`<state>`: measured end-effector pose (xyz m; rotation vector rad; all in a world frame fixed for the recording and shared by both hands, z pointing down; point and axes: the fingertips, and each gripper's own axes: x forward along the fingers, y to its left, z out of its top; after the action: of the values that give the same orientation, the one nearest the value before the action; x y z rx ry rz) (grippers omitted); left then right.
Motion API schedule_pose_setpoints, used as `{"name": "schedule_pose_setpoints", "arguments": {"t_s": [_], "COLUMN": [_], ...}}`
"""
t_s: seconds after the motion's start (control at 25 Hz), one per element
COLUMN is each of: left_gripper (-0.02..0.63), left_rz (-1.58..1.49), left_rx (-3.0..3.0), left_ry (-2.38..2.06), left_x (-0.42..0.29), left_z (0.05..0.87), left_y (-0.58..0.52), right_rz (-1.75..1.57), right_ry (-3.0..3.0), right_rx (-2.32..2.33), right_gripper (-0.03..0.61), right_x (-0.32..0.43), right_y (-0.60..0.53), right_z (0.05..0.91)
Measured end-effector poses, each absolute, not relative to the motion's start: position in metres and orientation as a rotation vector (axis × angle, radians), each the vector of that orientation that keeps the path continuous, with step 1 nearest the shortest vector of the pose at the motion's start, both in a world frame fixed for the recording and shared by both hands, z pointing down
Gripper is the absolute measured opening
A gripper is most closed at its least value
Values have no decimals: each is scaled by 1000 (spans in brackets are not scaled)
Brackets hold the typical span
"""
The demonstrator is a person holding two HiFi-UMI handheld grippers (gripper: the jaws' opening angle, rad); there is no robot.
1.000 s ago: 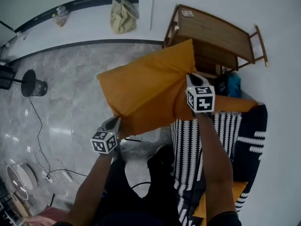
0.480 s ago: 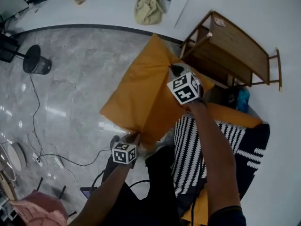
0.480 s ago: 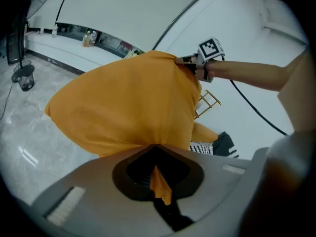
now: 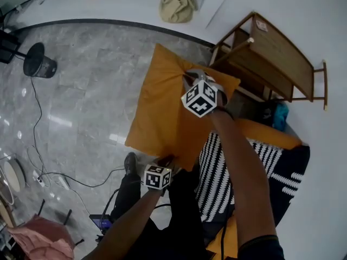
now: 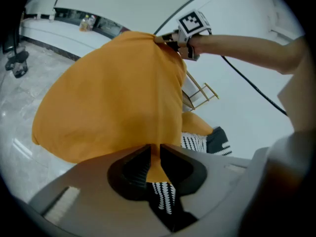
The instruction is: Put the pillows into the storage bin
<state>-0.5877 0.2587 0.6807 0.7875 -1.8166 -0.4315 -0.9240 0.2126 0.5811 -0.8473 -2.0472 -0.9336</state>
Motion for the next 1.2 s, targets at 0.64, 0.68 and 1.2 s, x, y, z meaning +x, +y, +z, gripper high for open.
{"name": "schedule_pose_setpoints", "arguments": {"t_s": [0.64, 0.68, 1.2], "left_gripper": [69, 67, 44], "left_rz": [229, 297, 899], "left_rx": [1069, 1053, 783], "left_ry": [-2173, -2191, -2367], "left_x": [-760, -776, -855], "left_z": [578, 571, 373], "left_y": [427, 457, 779], "right_rz": [-714, -690, -664], "right_ry": [-2115, -2132, -2315], "right_rx": [-493, -472, -48], "right_gripper": [132, 132, 132], "right_x": [-826, -815, -701], "right_y": [154, 153, 95], "right_z": [546, 536, 360]}}
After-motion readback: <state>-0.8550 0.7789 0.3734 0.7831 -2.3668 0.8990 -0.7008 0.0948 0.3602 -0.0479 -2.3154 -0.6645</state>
